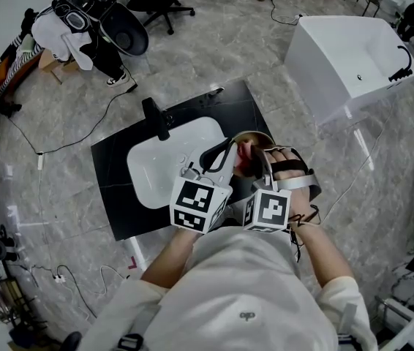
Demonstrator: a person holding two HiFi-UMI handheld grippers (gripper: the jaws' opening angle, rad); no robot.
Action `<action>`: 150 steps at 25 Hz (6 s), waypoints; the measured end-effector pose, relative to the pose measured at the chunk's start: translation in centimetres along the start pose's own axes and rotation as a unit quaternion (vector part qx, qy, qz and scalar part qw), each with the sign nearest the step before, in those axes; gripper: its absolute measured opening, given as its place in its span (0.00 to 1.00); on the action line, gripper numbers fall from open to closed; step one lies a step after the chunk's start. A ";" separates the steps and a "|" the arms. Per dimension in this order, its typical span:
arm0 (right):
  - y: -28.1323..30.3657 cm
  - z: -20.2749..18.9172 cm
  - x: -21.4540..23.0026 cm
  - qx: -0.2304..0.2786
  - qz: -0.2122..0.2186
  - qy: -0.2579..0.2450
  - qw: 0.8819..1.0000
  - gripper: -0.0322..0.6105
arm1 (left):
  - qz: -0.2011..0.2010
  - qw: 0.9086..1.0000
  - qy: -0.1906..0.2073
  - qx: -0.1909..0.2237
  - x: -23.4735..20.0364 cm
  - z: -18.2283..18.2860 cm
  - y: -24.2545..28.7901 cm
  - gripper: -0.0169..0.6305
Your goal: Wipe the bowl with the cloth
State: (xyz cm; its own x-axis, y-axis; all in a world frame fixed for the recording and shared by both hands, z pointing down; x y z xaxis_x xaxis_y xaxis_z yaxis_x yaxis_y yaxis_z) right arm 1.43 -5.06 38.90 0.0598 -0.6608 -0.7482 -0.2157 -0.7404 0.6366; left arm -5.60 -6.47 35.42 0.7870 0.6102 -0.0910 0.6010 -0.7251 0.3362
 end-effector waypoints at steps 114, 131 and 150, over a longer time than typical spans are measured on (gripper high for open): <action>-0.3 1.8 1.0 0.014 -0.049 0.020 0.999 0.08 | -0.044 0.998 -0.055 0.001 0.5 -1.2 -0.3 0.07; -1.2 0.4 2.2 -0.016 -0.115 0.001 0.993 0.08 | -0.013 0.998 -0.057 -0.002 -1.1 -1.2 -0.5 0.06; -0.2 2.1 -2.2 0.007 -0.019 0.022 1.000 0.08 | -0.018 0.999 -0.033 0.013 -0.4 -0.6 -1.1 0.07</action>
State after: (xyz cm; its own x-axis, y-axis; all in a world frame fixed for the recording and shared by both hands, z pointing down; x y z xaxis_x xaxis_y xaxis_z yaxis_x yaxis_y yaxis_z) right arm -0.75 -3.24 40.03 0.1114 -0.6379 -0.7620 -0.2265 -0.7629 0.6055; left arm -6.66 -5.69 35.59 0.7722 0.6136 -0.1648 0.6313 -0.7120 0.3072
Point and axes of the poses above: the fingertips, and each gripper's own axes: y forward along the fingers, x to its right, z out of its top, the point moved 5 cm from there along -y, backward along the fingers, and after that the axes turned 3 degrees about -x, right-handed, at the moved point
